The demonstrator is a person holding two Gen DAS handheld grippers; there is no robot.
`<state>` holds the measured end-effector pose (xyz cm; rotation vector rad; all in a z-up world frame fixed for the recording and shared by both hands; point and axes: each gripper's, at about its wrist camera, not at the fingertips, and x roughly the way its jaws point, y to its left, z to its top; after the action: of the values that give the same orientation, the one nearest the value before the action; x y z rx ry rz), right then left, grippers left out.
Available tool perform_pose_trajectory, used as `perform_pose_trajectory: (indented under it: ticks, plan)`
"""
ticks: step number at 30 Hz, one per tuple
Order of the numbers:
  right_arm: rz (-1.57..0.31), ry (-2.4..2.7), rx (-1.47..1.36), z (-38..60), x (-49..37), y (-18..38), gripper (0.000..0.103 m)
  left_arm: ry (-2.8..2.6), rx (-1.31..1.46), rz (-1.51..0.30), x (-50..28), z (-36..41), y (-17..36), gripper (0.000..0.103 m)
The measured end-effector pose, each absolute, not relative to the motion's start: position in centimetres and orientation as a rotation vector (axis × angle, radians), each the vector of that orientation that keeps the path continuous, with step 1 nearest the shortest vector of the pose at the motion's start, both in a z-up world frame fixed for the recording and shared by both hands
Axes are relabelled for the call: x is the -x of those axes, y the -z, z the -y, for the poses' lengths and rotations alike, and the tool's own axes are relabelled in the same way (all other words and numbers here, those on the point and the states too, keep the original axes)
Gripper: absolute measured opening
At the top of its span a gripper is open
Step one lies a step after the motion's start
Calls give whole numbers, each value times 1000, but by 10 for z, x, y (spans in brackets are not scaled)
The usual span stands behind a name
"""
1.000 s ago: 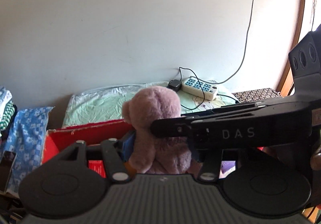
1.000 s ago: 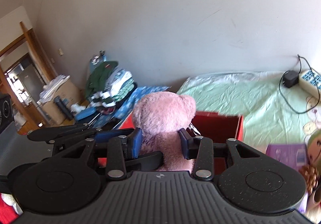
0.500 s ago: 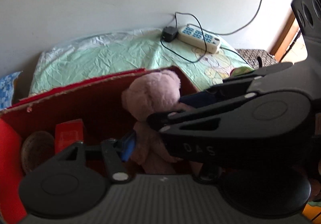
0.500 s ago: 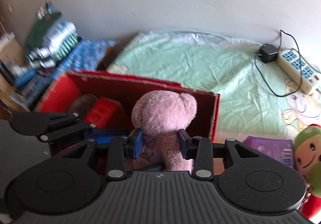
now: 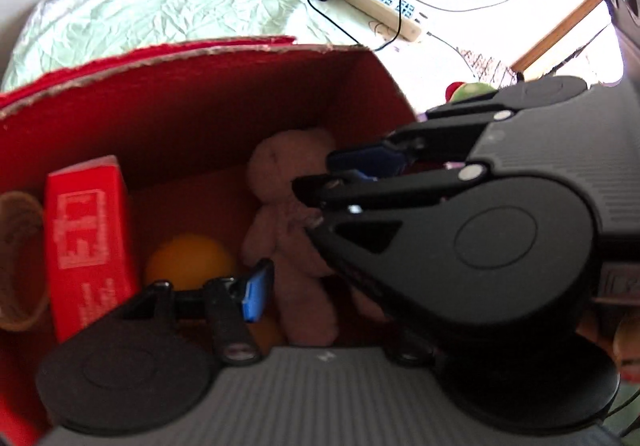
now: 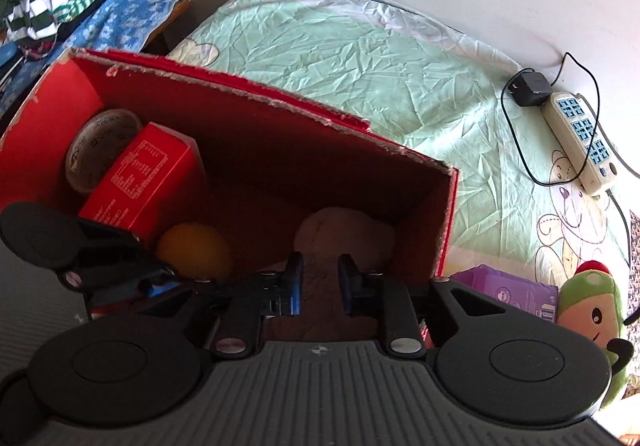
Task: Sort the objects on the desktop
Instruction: 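Carry the teddy bear over the red box with the right tool, then lower the teddy bear into the box and open the right tool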
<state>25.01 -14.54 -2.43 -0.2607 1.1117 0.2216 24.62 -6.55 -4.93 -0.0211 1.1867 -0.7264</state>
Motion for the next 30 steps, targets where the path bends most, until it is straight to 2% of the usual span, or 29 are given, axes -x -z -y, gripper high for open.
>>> perform_pose_trajectory:
  ticks: [4, 7, 8, 9, 10, 12, 14, 17, 30]
  plan:
    - [-1125, -234, 268, 139, -249, 24, 43, 710, -5, -1187, -244, 56, 48, 57]
    - [-1121, -252, 254, 136, -249, 24, 47, 701, -29, -1163, -241, 49, 45, 57]
    - [-1115, -272, 239, 136, -248, 23, 41, 705, -37, -1145, -239, 48, 42, 57]
    - [-1142, -336, 143, 142, -250, 24, 26, 709, -45, -1127, -237, 46, 39, 57]
    - [-1167, -400, 45, 148, -253, 24, 22, 713, -53, -1109, -234, 45, 36, 60]
    - [-1157, -348, 18, 151, -253, 23, 22, 711, -70, -1083, -232, 45, 31, 65]
    - [-1065, -295, 138, 146, -246, 14, 23, 707, -81, -1068, -232, 45, 28, 66]
    - [-1043, -264, 152, 147, -244, 7, 23, 705, -78, -1072, -233, 47, 29, 66]
    - [-1241, -132, 0, 144, -262, 57, 20, 682, -110, -1047, -226, 34, 26, 64]
